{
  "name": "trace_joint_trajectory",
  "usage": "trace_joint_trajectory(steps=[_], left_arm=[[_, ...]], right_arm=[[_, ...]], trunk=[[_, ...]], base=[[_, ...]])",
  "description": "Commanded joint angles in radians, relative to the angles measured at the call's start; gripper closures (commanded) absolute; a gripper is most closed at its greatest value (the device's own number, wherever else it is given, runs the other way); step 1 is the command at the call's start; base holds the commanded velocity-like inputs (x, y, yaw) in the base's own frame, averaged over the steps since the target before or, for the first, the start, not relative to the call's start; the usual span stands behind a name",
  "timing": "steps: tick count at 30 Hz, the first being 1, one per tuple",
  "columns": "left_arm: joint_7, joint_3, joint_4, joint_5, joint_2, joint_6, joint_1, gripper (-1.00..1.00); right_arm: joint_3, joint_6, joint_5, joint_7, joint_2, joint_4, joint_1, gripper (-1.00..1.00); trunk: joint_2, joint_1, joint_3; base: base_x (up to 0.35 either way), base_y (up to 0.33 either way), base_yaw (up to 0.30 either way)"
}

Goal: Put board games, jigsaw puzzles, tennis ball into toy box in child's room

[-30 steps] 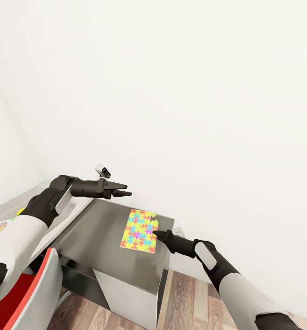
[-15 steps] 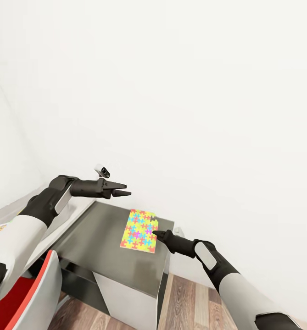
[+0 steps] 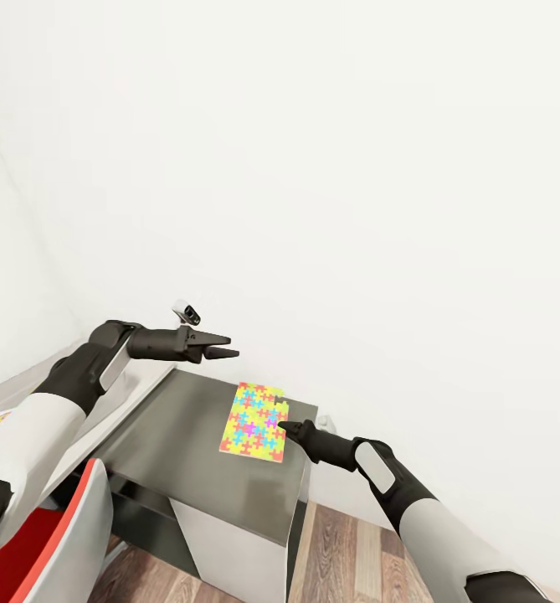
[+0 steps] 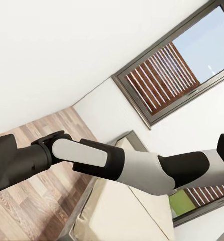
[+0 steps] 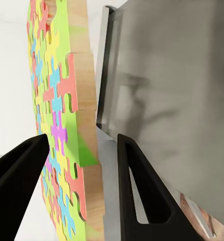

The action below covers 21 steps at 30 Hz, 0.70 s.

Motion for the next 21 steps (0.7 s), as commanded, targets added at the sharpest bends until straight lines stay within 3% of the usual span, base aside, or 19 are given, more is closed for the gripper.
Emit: trace_joint_trajectory(steps=[1, 21], left_arm=[[-0.005, -0.004, 0.000, 0.001, 0.001, 0.011, -0.001, -1.00], [-0.005, -0.001, 0.000, 0.000, 0.003, 0.012, -0.001, -1.00]], right_arm=[[0.001, 0.003, -0.004, 0.001, 0.000, 0.000, -0.001, 1.00], [0.001, 0.004, -0.004, -0.001, 0.000, 0.000, -0.001, 1.00]], trunk=[[-0.002, 0.001, -0.002], [-0.002, 0.001, -0.002]], base=[[0.000, 0.000, 0.000], [0.000, 0.000, 0.047]])
